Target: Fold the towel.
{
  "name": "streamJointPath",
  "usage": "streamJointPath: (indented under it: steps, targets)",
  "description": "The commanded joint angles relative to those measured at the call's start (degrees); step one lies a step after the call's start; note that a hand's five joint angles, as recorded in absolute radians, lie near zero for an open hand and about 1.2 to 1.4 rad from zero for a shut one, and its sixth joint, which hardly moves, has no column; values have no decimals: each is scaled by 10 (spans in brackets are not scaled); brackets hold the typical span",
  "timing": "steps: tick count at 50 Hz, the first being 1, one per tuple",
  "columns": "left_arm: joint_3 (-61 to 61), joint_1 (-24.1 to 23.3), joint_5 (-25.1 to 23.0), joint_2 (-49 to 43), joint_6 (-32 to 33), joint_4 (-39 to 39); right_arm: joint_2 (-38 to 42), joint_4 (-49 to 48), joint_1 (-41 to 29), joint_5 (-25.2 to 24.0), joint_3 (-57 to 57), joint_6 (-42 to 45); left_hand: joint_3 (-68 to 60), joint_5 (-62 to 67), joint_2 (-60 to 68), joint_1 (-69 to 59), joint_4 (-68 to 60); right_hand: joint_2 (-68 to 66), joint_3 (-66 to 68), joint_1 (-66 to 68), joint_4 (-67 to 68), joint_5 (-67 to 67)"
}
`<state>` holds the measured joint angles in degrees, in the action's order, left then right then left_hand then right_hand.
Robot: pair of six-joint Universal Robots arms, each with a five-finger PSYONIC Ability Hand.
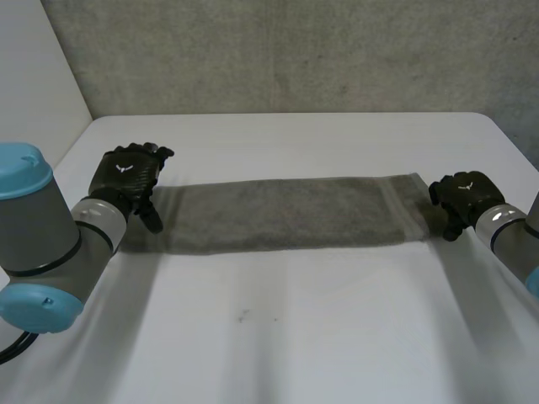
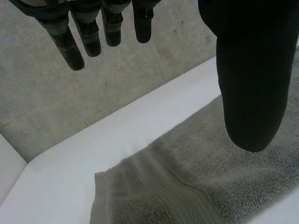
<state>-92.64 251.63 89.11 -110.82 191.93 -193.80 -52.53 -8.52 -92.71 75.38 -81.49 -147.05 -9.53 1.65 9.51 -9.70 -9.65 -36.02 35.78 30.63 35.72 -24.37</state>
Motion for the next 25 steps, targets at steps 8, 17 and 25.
streamJointPath:
  steps: [8,17,25]
  targets:
    - [-11,0,1,-3,4,-3,37,-2,15,-19,22,11,-9,-13,9,-7,-7,-440,442,494,443,-456]
    - [-18,2,1,2,4,-3,25,-2,62,23,42,49,-7,-14,7,-5,-6,-440,442,494,443,-456]
    - [-20,2,1,3,4,-2,6,6,118,138,85,137,-7,-14,7,-5,-6,-440,442,494,443,-456]
